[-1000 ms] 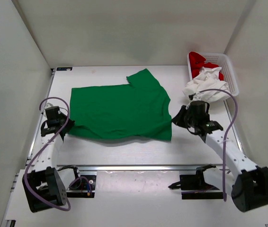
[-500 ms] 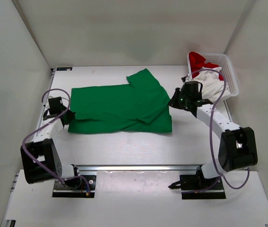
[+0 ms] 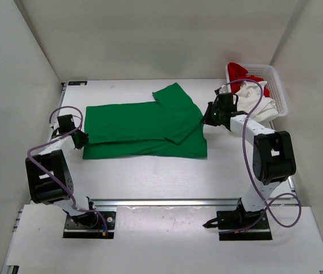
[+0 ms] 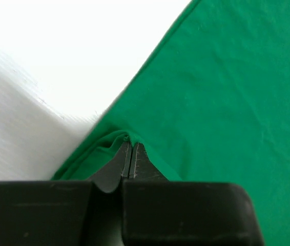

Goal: Fold and stack the t-shirts
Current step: Fold the flattened tshirt in 1/3 of the way

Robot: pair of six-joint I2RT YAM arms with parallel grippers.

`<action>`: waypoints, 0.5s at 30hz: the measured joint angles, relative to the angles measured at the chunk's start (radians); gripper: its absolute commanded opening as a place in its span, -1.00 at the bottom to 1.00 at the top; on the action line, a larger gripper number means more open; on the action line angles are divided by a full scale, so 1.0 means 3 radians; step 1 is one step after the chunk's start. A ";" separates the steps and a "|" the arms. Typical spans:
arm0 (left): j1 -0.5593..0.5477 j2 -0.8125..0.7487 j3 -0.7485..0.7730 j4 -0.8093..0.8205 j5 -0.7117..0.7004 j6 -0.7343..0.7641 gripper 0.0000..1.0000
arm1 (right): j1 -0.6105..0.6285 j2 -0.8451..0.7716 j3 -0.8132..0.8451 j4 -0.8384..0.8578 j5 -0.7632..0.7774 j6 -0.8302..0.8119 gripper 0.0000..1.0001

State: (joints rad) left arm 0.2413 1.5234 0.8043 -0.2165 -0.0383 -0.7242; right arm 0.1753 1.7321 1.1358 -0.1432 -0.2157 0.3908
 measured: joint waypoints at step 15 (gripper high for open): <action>0.0015 -0.0674 -0.0014 0.0042 -0.0015 0.0076 -0.25 | -0.0010 0.0364 0.0435 0.0131 -0.0034 0.0013 -0.67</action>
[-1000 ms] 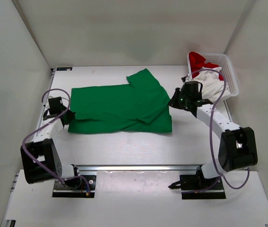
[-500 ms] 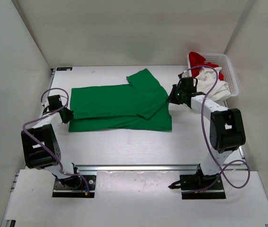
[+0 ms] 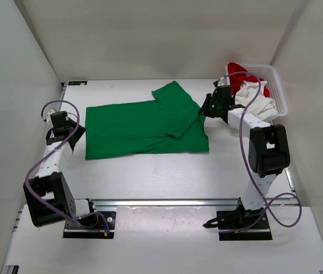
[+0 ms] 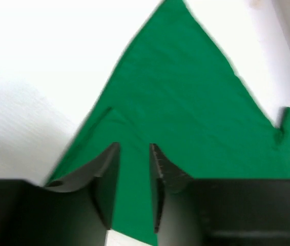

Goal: Fold and stack the t-shirts
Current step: Fold the flattened tshirt in 1/3 of the way

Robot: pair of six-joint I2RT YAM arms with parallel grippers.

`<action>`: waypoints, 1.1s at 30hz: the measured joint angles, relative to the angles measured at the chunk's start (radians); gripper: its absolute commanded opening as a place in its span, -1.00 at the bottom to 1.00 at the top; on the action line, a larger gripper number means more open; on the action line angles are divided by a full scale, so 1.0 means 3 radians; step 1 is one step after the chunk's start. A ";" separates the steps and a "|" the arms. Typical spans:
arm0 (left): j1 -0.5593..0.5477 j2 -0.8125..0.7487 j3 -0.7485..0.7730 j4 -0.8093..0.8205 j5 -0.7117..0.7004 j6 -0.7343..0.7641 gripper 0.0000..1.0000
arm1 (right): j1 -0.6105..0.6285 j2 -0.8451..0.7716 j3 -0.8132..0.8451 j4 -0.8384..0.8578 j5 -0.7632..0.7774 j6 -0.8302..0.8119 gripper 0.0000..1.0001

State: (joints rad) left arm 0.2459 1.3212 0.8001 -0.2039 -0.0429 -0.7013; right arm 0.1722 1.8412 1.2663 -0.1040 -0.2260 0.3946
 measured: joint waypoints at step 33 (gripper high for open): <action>0.0243 0.0329 -0.0828 0.0318 0.0612 -0.0329 -1.00 | 0.0132 -0.1764 -0.2425 0.0196 0.0088 0.0657 -0.18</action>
State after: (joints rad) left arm 0.3187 1.4200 0.5518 -0.1085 0.1406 -0.8001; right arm 0.2119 1.3121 0.5388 -0.0452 -0.1997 0.5919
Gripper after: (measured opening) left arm 0.016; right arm 0.410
